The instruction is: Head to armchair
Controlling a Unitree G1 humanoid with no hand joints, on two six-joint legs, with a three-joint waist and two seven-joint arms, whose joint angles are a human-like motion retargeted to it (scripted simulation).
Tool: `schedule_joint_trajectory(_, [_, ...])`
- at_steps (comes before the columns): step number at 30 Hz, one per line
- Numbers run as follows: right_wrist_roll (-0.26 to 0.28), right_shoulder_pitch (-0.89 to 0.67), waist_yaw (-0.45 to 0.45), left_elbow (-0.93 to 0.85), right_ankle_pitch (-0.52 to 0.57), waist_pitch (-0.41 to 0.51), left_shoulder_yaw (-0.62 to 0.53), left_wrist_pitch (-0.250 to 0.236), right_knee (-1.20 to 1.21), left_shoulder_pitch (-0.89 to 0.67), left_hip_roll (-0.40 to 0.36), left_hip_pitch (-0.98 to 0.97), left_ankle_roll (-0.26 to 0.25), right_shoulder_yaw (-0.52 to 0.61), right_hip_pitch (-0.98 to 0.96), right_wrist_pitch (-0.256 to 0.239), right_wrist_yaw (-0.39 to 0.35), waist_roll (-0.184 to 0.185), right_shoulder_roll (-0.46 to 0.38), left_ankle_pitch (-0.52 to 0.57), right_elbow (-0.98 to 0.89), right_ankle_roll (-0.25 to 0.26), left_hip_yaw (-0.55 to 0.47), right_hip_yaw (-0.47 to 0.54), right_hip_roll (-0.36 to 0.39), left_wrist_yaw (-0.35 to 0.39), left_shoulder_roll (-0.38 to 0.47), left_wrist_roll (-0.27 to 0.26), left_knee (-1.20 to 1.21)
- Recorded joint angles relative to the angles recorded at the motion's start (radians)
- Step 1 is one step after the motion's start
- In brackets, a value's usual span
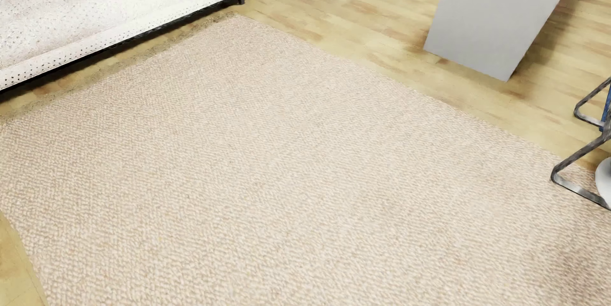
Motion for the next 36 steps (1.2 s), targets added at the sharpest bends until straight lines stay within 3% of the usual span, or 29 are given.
schedule_joint_trajectory(9, [0.0,-0.039,-0.033,-0.024,0.115,0.011,0.025,0.0,0.006,-0.041,-0.006,0.012,0.0,-0.038,-0.047,0.0,0.0,0.006,0.021,-0.056,-0.088,0.0,0.0,0.0,0.012,0.0,-0.017,0.0,-0.017])
schedule_joint_trajectory(10, [0.0,-0.035,-0.007,-0.02,0.13,0.014,0.019,0.0,0.01,-0.028,-0.004,0.001,0.0,-0.001,-0.047,0.0,0.0,0.009,0.018,-0.075,-0.097,0.0,0.0,0.0,0.023,0.0,-0.015,0.0,0.002])
schedule_joint_trajectory(13, [0.0,-0.043,0.012,0.003,0.086,0.065,0.029,0.0,0.009,0.007,0.012,-0.131,0.0,0.041,0.024,0.0,0.0,0.019,0.002,-0.112,-0.083,0.0,0.0,0.0,0.043,0.0,-0.008,0.0,0.243])
schedule_joint_trajectory(14, [0.0,-0.029,0.022,0.003,0.068,0.087,0.017,0.0,0.008,0.013,0.003,-0.189,0.0,0.026,0.049,0.0,0.0,0.021,-0.032,-0.123,-0.166,0.0,0.0,0.0,0.041,0.0,-0.011,0.0,0.341])
schedule_joint_trajectory(15, [0.0,-0.041,0.066,0.008,0.044,0.083,0.011,0.0,0.002,0.031,0.003,-0.244,0.0,0.049,0.067,0.0,0.0,0.01,-0.042,-0.129,-0.163,0.0,0.0,0.0,0.022,0.0,-0.01,0.0,0.415])
schedule_joint_trajectory(18, [0.0,-0.098,0.159,0.03,-0.017,0.096,0.001,0.0,-0.017,0.065,0.005,-0.387,0.0,0.011,0.118,0.0,0.0,-0.03,-0.023,-0.071,-0.131,0.0,0.0,0.0,-0.014,0.0,0.012,0.0,0.334])
schedule_joint_trajectory(21, [0.0,-0.137,0.177,0.101,-0.135,0.122,0.007,0.0,-0.034,0.086,0.02,-0.479,0.0,0.002,0.256,0.0,0.0,-0.028,-0.023,0.028,-0.135,0.0,0.0,0.0,-0.018,0.0,0.013,0.0,0.206])
schedule_joint_trajectory(23, [0.0,-0.162,0.2,0.14,-0.169,0.132,0.018,0.0,-0.038,0.091,0.017,-0.515,0.0,0.005,0.332,0.0,0.0,-0.029,-0.023,0.038,-0.111,0.0,0.0,0.0,-0.023,0.0,0.013,0.0,0.143])
schedule_joint_trajectory(24, [0.0,-0.169,0.234,0.148,-0.152,0.128,0.013,0.0,-0.058,0.088,0.048,-0.526,0.0,0.018,0.365,0.0,0.0,-0.029,-0.02,0.025,-0.086,0.0,0.0,0.0,-0.018,0.0,0.016,0.0,0.171])
schedule_joint_trajectory(25, [0.0,-0.153,0.249,0.157,-0.133,0.119,0.002,0.0,-0.05,0.089,0.02,-0.542,0.0,0.075,0.387,0.0,0.0,-0.039,-0.044,0.028,-0.127,0.0,0.0,0.0,-0.042,0.0,0.017,0.0,0.199])
schedule_joint_trajectory(26, [0.0,-0.135,0.279,0.169,-0.083,0.103,0.01,0.0,-0.022,0.09,0.01,-0.58,0.0,0.005,0.371,0.0,0.0,-0.051,-0.013,-0.003,-0.076,0.0,0.0,0.0,-0.071,0.0,0.012,0.0,0.278])
schedule_joint_trajectory(27, [0.0,-0.126,0.289,0.147,-0.002,0.105,0.003,0.0,0.022,0.104,-0.002,-0.551,0.0,0.078,0.388,0.0,0.0,-0.072,-0.014,-0.037,-0.059,0.0,0.0,0.0,-0.091,0.0,0.03,0.0,0.333])
schedule_joint_trajectory(29, [0.0,-0.064,0.268,0.184,0.35,0.072,-0.02,0.0,0.281,0.085,-0.01,-0.493,0.0,0.089,0.276,0.0,0.0,-0.056,-0.022,-0.116,-0.052,0.0,0.0,0.0,-0.104,0.0,0.013,0.0,0.381])
schedule_joint_trajectory(30, [0.0,-0.055,0.259,0.162,0.465,0.111,0.005,0.0,0.502,0.075,-0.049,-0.409,0.0,0.099,0.187,0.0,0.0,-0.066,-0.011,-0.153,-0.044,0.0,0.0,0.0,-0.139,0.0,0.015,0.0,0.371])
schedule_joint_trajectory(31, [0.0,-0.029,0.183,0.137,0.463,0.129,0.009,0.0,0.729,0.062,-0.09,-0.352,0.0,0.071,0.071,0.0,0.0,-0.07,-0.017,-0.181,-0.07,0.0,0.0,0.0,-0.149,0.0,0.0,0.0,0.349])
schedule_joint_trajectory(33, [0.0,0.004,0.082,0.087,0.422,0.138,-0.004,0.0,0.923,0.042,-0.076,-0.175,0.0,0.086,-0.131,0.0,0.0,-0.031,-0.019,-0.203,-0.042,0.0,0.0,0.0,-0.108,0.0,0.009,0.0,0.254])
schedule_joint_trajectory(35, [0.0,0.057,-0.061,0.023,0.517,0.157,0.015,0.0,0.699,0.021,-0.076,0.009,0.0,0.002,-0.278,0.0,0.0,-0.003,-0.022,-0.187,-0.085,0.0,0.0,0.0,-0.088,0.0,0.004,0.0,0.121])
schedule_joint_trajectory(36, [0.0,0.058,-0.103,-0.012,0.59,0.158,0.009,0.0,0.506,0.005,-0.069,0.085,0.0,0.048,-0.338,0.0,0.0,0.006,-0.034,-0.173,-0.077,0.0,0.0,0.0,-0.071,0.0,0.023,0.0,0.054])
